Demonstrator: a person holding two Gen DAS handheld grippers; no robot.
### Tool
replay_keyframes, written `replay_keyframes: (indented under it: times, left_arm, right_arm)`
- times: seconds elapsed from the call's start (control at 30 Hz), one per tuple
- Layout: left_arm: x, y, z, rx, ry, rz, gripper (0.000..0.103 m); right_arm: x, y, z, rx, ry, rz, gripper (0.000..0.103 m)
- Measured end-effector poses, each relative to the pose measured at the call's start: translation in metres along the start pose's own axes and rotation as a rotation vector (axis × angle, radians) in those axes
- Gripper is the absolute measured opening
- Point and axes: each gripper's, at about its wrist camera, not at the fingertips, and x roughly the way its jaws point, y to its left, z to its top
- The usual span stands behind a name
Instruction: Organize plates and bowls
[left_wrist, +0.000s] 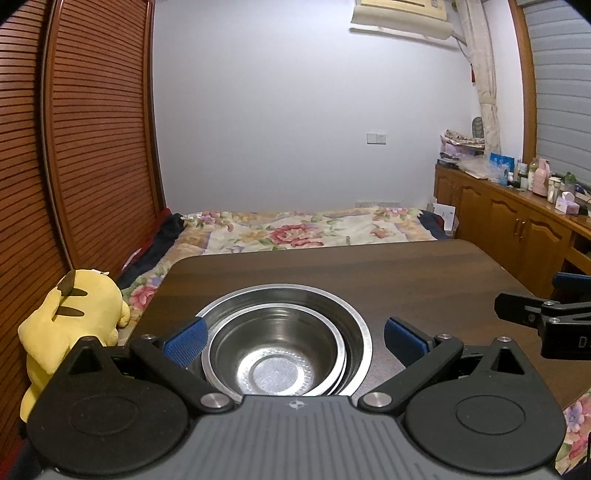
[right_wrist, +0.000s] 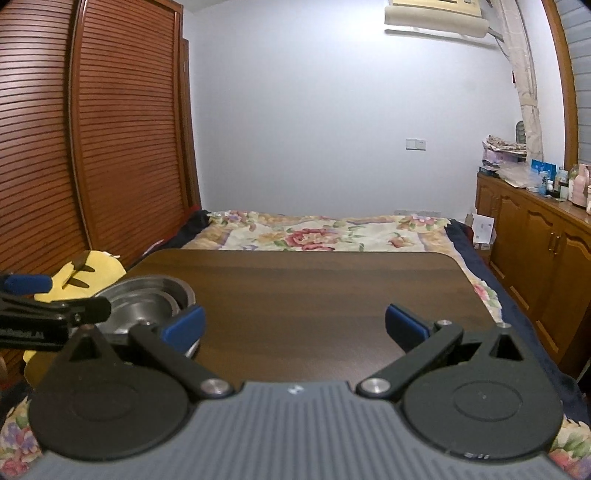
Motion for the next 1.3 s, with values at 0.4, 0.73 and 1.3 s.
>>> replay_keyframes:
  times: [0.4, 0.73, 1.3]
  left_arm:
    - [-0.001, 0.001, -0.006, -0.006, -0.001, 0.005, 0.103]
    - [0.002, 0.002, -0.020, -0.019, 0.007, 0.026, 0.103]
    - [0.009, 0.006, -0.040, -0.038, 0.028, 0.035, 0.103]
  right_arm:
    - [-0.010, 0.000, -0.001, -0.009, -0.017, -0.014, 0.103]
    - [-0.009, -0.004, -0.006, 0.005, -0.010, -0.008, 0.103]
    - [-0.004, 0.000, -0.031, 0.007, -0.001, -0.018, 0.103]
